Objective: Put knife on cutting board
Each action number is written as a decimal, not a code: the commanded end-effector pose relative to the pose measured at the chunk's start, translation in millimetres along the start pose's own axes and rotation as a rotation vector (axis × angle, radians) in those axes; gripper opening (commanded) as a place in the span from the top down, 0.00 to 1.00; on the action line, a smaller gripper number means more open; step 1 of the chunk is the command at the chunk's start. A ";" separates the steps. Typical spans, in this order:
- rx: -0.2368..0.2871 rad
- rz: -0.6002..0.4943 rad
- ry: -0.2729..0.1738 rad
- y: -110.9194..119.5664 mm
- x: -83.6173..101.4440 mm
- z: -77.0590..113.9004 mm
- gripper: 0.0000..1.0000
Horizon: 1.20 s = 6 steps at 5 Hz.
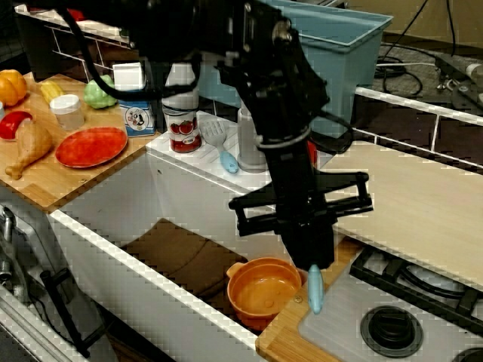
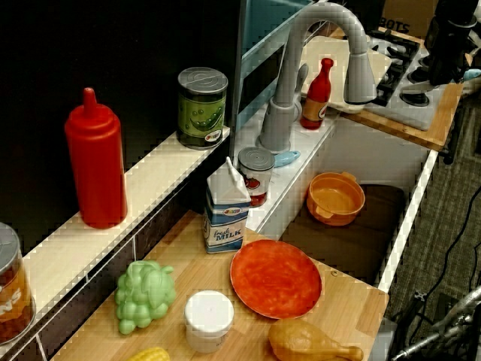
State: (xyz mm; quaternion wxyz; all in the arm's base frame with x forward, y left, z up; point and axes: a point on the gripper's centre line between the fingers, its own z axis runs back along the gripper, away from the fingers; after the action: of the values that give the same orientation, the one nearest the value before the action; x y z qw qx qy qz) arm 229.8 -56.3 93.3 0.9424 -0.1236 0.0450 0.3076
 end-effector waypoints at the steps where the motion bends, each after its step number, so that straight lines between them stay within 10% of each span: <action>1: -0.067 0.004 0.014 -58.2 12.7 26.7 1.00; 3: -0.064 0.077 -0.014 -111.8 66.1 14.5 1.00; 5: -0.051 0.113 -0.009 -112.3 89.9 -2.5 1.00; 6: -0.041 0.118 0.025 -108.9 89.1 -4.3 0.32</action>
State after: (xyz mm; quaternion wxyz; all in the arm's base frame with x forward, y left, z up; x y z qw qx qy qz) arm 357.0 -97.0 82.2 0.9193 -0.1305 0.0810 0.3624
